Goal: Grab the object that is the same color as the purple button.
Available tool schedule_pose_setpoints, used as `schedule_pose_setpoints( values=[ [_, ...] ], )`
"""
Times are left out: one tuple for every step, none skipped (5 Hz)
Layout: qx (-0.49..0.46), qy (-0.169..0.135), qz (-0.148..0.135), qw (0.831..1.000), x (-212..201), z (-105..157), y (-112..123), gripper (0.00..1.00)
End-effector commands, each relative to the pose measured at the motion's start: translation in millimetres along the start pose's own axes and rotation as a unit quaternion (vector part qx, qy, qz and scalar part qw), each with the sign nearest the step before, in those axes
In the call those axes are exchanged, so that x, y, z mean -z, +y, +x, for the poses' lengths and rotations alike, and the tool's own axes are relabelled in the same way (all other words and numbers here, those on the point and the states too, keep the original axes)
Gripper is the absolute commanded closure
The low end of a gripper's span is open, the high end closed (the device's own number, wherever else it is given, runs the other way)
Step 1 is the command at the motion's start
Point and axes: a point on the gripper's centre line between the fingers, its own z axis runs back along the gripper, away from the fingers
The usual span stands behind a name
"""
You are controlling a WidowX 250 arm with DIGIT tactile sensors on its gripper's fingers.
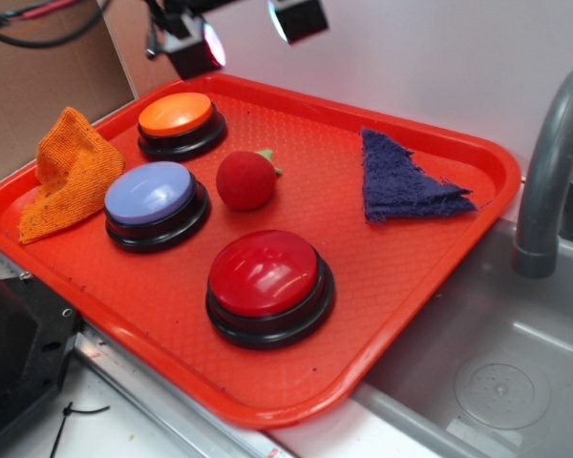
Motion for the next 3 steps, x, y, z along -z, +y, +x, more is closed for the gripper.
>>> schedule_pose_setpoints(
  values=[
    [0.003, -0.012, -0.023, 1.000, 40.7, 15.0, -48.3, 0.00],
    [0.012, -0.010, -0.009, 1.000, 64.9, 16.0, -60.9, 0.00],
    [0.023, -0.002, 0.006, 1.000, 91.2, 25.9, -63.9, 0.00]
  ],
)
